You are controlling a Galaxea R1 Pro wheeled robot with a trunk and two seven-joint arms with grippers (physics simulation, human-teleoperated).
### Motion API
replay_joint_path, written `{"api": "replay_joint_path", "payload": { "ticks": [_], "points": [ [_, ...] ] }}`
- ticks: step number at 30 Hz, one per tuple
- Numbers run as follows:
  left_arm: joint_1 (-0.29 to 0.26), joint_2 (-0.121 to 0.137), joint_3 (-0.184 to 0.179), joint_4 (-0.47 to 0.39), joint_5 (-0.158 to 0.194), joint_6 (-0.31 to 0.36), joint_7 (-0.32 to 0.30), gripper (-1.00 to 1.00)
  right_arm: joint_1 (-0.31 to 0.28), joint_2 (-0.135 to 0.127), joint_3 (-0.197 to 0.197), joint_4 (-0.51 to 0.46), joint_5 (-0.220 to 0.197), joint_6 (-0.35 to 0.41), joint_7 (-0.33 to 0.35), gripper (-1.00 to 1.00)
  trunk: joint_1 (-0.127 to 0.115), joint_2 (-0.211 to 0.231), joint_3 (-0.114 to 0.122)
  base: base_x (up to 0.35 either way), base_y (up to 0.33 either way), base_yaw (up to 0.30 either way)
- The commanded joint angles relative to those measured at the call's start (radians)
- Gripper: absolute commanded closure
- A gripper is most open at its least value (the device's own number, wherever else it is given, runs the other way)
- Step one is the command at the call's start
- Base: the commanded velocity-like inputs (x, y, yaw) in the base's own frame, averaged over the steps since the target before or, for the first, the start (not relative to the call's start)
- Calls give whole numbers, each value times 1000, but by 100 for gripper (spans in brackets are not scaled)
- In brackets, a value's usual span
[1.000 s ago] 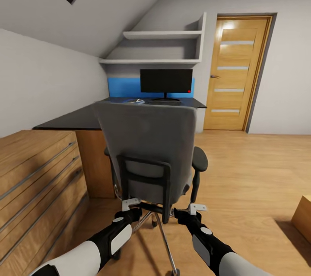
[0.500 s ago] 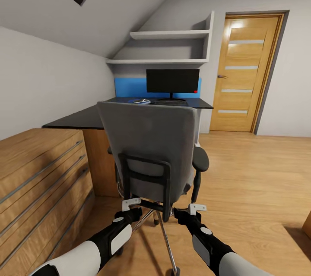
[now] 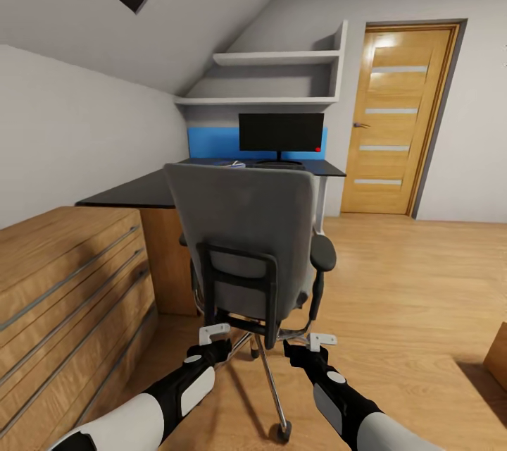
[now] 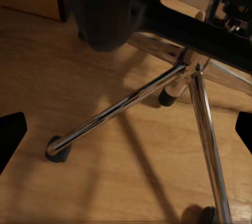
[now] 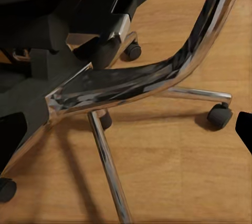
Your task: In the bedroom, organize the workspace by keeping the computer under the desk, ensuring the monitor is on the desk, placing the keyboard on the desk next to the monitor, placing the mouse on the desk next to the keyboard, moving the folder from the swivel chair onto the desk next to the mouse, stacking the notebook on top of the folder with the pen on top of the notebook, and positioning the swivel chair next to the desk.
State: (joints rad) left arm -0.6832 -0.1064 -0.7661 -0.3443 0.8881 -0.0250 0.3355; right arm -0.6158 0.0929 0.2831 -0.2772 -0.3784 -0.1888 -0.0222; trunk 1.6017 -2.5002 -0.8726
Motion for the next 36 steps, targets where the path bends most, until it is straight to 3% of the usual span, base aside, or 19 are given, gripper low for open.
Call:
{"api": "replay_joint_path", "payload": {
  "ticks": [1,16,24,36],
  "points": [
    [-1,1,-8,-1,9,-3,6,-100,-1,-1,8,1,-11,-5,-2,-100,0,0,-1,-36,0,0],
    [-1,0,-9,-1,9,-3,7,-100,-1,1,10,1,-9,-5,-2,-100,0,0,-1,-85,53,0],
    [-1,1,-9,-1,9,-3,6,-100,-1,2,11,5,41,-5,-2,-100,0,0,-1,-23,22,0],
    [-1,1,-8,-1,9,-3,6,-100,-1,2,11,17,68,-4,-1,-100,0,0,-1,180,2,0]
  ]
}}
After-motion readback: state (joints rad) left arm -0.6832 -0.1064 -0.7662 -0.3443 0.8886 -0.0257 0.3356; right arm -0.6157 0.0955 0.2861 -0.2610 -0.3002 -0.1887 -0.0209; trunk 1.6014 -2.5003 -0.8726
